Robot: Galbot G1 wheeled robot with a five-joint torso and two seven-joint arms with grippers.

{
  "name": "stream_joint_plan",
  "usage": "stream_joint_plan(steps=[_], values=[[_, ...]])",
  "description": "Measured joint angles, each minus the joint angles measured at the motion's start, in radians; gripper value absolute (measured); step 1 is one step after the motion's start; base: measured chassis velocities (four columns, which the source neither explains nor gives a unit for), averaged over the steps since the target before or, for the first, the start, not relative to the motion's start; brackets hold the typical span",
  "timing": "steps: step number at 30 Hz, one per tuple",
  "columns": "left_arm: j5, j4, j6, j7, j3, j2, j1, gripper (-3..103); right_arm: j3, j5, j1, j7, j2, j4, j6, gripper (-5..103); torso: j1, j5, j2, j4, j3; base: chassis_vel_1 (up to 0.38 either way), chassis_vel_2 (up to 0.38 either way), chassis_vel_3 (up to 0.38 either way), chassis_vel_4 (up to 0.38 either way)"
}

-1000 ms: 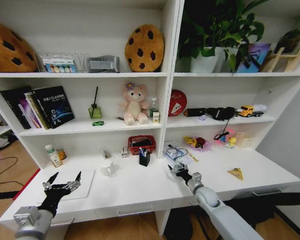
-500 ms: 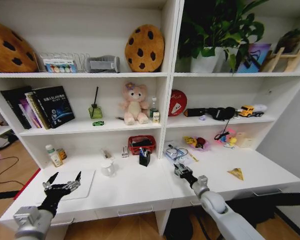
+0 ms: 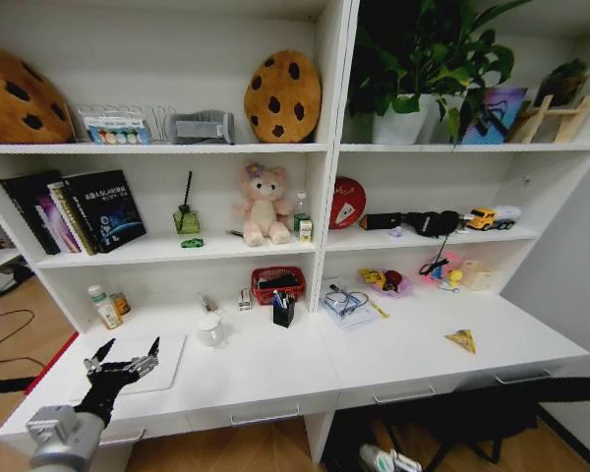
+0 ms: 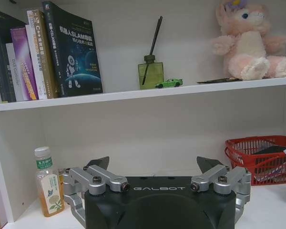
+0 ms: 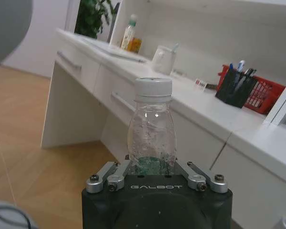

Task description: Organize the objects on the table.

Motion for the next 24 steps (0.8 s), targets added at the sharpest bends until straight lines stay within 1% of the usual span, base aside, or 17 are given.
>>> stream_joint_plan(steps=[1,3,4,6,8,9,10,11,12,14,15,16,17,18,19,23,24], values=[[0.0,0.0,0.0,0.0,0.0,0.0,0.0,100,0.0,-0.05,0.03,0.004,0.009,-0.066,0.014,25,0.0,0.0001,0.0,0.0005,0.0,0.0,0.0,0.0,0.0],[0.0,0.0,0.0,0.0,0.0,0.0,0.0,100,-0.01,-0.155,0.112,0.011,0.014,-0.223,0.023,25,0.0,0.0003,0.0,0.0,0.0,0.0,0.0,0.0,0.0],[0.0,0.0,0.0,0.0,0.0,0.0,0.0,100,-0.01,-0.155,0.112,0.011,0.014,-0.223,0.023,25,0.0,0.0003,0.0,0.0,0.0,0.0,0.0,0.0,0.0],[0.0,0.0,0.0,0.0,0.0,0.0,0.0,100,-0.012,-0.208,0.15,0.024,0.013,-0.282,0.024,25,0.0,-0.0002,0.0,0.0,0.0,0.0,0.0,0.0,0.0],[0.0,0.0,0.0,0.0,0.0,0.0,0.0,100,-0.011,-0.425,0.257,0.162,0.026,-0.424,0.011,25,0.0,0.0,0.0,0.0,0.0,0.0,0.0,0.0,0.0],[0.0,0.0,0.0,0.0,0.0,0.0,0.0,100,-0.011,-0.503,0.296,0.238,0.036,-0.466,-0.019,25,0.0,0.0002,0.0,0.0001,0.0,0.0,0.0,0.0,0.0],[0.0,0.0,0.0,0.0,0.0,0.0,0.0,100,-0.011,-0.503,0.296,0.238,0.036,-0.466,-0.019,25,0.0,0.0002,0.0,0.0001,0.0,0.0,0.0,0.0,0.0],[0.0,0.0,0.0,0.0,0.0,0.0,0.0,100,-0.015,-0.553,0.324,0.3,0.043,-0.494,-0.054,25,0.0,0.0001,0.0,0.0002,0.0,0.0,0.0,0.0,0.0],[0.0,0.0,0.0,0.0,0.0,0.0,0.0,100,-0.024,-0.607,0.369,0.392,0.058,-0.534,-0.123,25,0.0,-0.0005,0.0,0.0001,0.0,0.0,0.0,0.0,0.0],[0.0,0.0,0.0,0.0,0.0,0.0,0.0,100,-0.042,-0.674,0.446,0.502,0.086,-0.593,-0.211,25,0.0,0.0,0.0,-0.0002,0.0,0.0,0.0,0.0,0.0],[0.0,0.0,0.0,0.0,0.0,0.0,0.0,100,-0.042,-0.674,0.446,0.502,0.086,-0.593,-0.211,25,0.0,0.0,0.0,-0.0002,0.0,0.0,0.0,0.0,0.0],[0.0,0.0,0.0,0.0,0.0,0.0,0.0,100,-0.046,-0.729,0.497,0.57,0.106,-0.642,-0.226,25,0.0,-0.0004,0.0,-0.0001,0.0,0.0,0.0,0.0,0.0],[0.0,0.0,0.0,0.0,0.0,0.0,0.0,100,-0.045,-0.809,0.565,0.654,0.132,-0.715,-0.215,25,0.0,-0.0003,0.0,0.0,0.0,0.0,0.0,0.0,0.0],[0.0,0.0,0.0,0.0,0.0,0.0,0.0,100,-0.045,-0.862,0.609,0.704,0.147,-0.771,-0.196,25,0.0,0.0001,0.0,0.0006,0.0,0.0,0.0,0.0,0.0],[0.0,0.0,0.0,0.0,0.0,0.0,0.0,100,-0.045,-0.862,0.609,0.704,0.147,-0.771,-0.196,25,0.0,0.0001,0.0,0.0006,0.0,0.0,0.0,0.0,0.0],[0.0,0.0,0.0,0.0,0.0,0.0,0.0,100,-0.044,-1.043,0.774,0.862,0.188,-1.008,-0.12,25,0.0,-0.0002,0.0,-0.0004,0.0,0.0,0.0,0.0,0.0],[0.0,0.0,0.0,0.0,0.0,0.0,0.0,100,-0.044,-1.043,0.774,0.862,0.188,-1.008,-0.12,25,0.0,-0.0002,0.0,-0.0004,0.0,0.0,0.0,0.0,0.0]])
